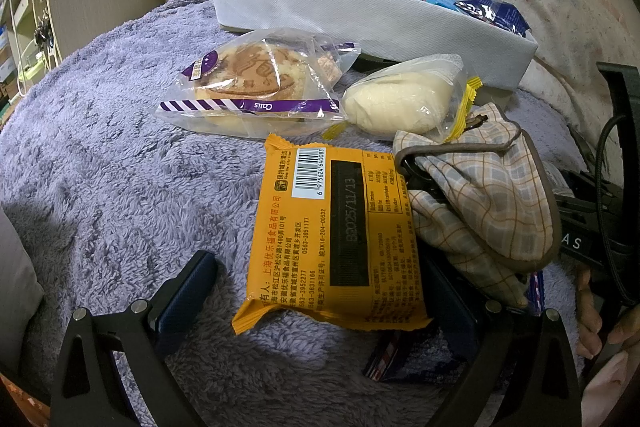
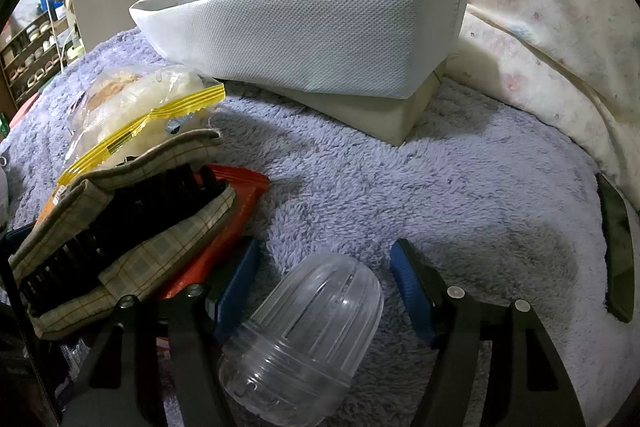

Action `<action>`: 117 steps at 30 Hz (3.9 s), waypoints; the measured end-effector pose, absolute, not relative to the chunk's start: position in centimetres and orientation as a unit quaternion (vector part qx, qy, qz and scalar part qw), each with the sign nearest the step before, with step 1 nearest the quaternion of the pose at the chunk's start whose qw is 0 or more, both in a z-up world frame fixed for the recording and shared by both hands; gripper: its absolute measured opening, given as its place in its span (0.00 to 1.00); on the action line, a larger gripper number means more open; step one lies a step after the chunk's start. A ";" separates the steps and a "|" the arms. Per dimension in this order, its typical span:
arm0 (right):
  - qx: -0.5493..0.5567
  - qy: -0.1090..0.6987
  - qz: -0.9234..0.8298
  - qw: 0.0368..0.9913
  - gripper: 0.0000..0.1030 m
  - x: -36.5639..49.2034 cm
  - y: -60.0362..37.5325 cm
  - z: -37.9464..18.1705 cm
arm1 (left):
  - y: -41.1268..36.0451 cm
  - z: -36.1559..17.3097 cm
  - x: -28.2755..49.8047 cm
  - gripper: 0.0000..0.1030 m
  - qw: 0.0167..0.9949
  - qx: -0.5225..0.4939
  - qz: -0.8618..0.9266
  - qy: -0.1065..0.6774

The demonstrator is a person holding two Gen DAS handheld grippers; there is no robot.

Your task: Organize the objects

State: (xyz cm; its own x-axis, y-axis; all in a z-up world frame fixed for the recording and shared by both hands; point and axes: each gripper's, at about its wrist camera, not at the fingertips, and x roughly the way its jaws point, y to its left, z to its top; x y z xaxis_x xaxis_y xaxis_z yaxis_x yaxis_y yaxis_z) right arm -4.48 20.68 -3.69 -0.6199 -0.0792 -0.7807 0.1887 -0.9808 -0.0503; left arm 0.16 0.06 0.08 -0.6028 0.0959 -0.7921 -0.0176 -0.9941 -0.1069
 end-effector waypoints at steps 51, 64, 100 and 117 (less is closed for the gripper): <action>0.395 -0.168 -0.857 0.286 0.39 -21.6 17.5 8.3 | 8.8 11.9 -8.8 0.78 0.089 -0.224 0.968 0.075; 0.392 -0.124 -0.877 0.250 0.47 -19.1 17.5 9.0 | 4.4 10.7 -8.6 0.78 0.172 -0.322 0.931 -0.023; 0.599 -0.210 -0.753 0.172 0.55 -16.7 16.5 1.6 | -3.4 9.8 -9.0 0.77 0.105 -0.449 0.866 -0.195; 0.538 -0.144 -0.796 0.237 0.35 -14.1 12.3 3.8 | -3.4 11.9 -7.6 0.77 0.082 -0.422 0.888 -0.161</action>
